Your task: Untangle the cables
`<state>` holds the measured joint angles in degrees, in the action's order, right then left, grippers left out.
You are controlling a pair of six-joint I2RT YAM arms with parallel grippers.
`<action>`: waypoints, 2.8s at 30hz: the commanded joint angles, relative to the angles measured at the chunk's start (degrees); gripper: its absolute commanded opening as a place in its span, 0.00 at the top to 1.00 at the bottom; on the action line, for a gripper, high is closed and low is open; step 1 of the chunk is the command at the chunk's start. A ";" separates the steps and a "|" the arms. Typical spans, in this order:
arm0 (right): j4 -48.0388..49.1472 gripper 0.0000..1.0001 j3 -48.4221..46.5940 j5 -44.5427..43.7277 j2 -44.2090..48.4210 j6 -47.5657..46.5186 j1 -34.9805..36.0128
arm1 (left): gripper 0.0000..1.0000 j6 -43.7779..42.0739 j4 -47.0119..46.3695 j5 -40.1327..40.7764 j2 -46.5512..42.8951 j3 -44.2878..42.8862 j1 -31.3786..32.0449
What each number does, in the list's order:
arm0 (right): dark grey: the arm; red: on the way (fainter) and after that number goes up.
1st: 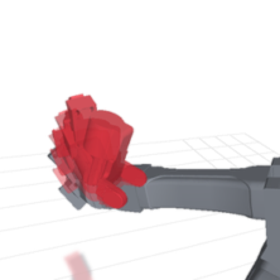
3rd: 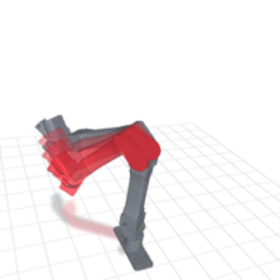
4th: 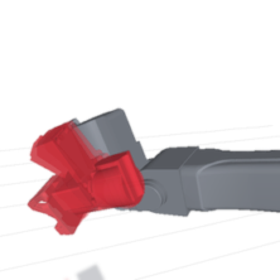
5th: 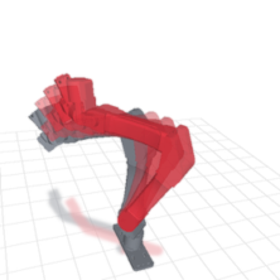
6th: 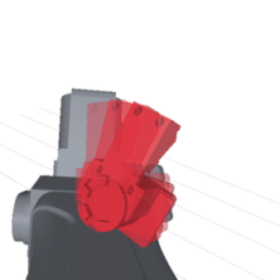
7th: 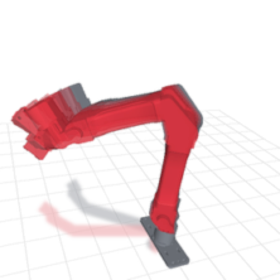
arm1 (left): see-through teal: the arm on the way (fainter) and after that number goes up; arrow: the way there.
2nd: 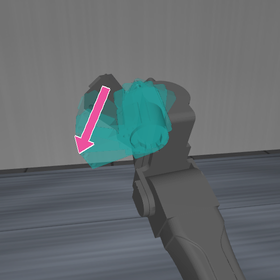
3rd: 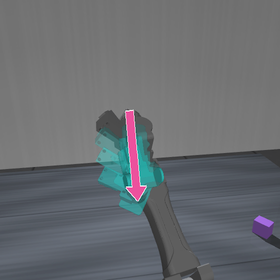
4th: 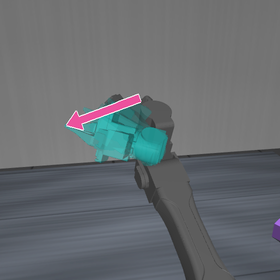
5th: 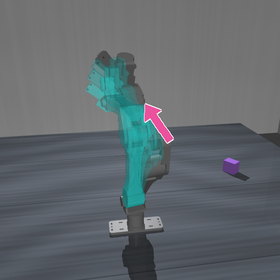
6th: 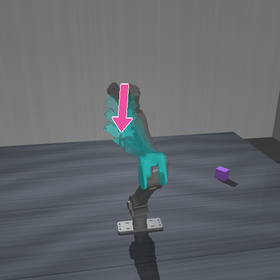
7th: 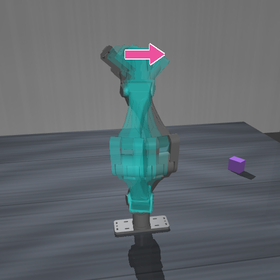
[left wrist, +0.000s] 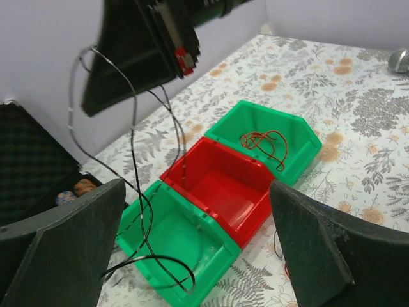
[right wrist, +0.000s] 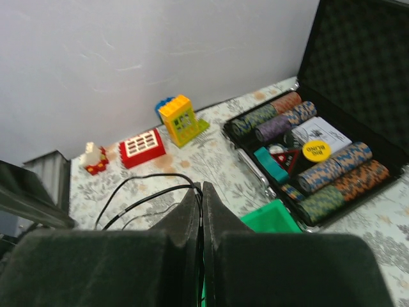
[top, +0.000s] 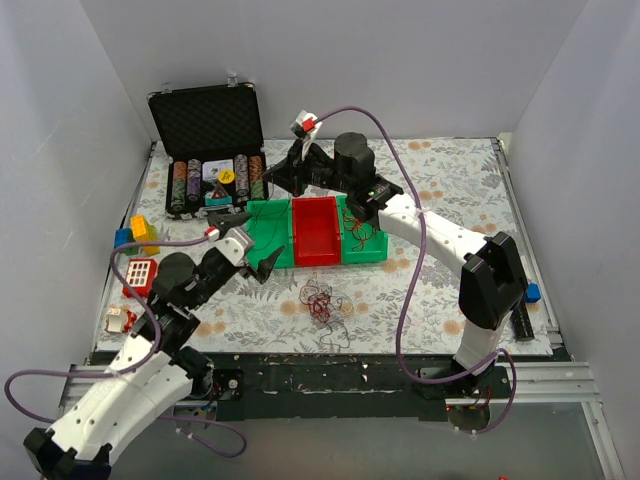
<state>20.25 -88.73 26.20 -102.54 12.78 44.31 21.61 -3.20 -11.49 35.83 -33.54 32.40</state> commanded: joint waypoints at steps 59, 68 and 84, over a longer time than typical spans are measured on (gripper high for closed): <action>-20.16 0.47 2.58 -7.48 15.61 -3.81 5.87 | 1.00 12.75 -10.52 8.68 12.32 -1.17 -5.41; -17.36 0.41 18.13 -8.88 26.85 -3.20 3.59 | 1.00 20.22 -17.26 6.04 17.33 -2.84 -7.00; -7.16 0.51 34.76 -9.32 34.86 0.93 -1.60 | 1.00 20.33 -30.80 6.73 30.34 -2.33 -8.67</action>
<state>7.51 -55.55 17.04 -69.84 12.12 43.70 43.79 -28.95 -6.15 65.10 -38.11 24.62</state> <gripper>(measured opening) 0.508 0.021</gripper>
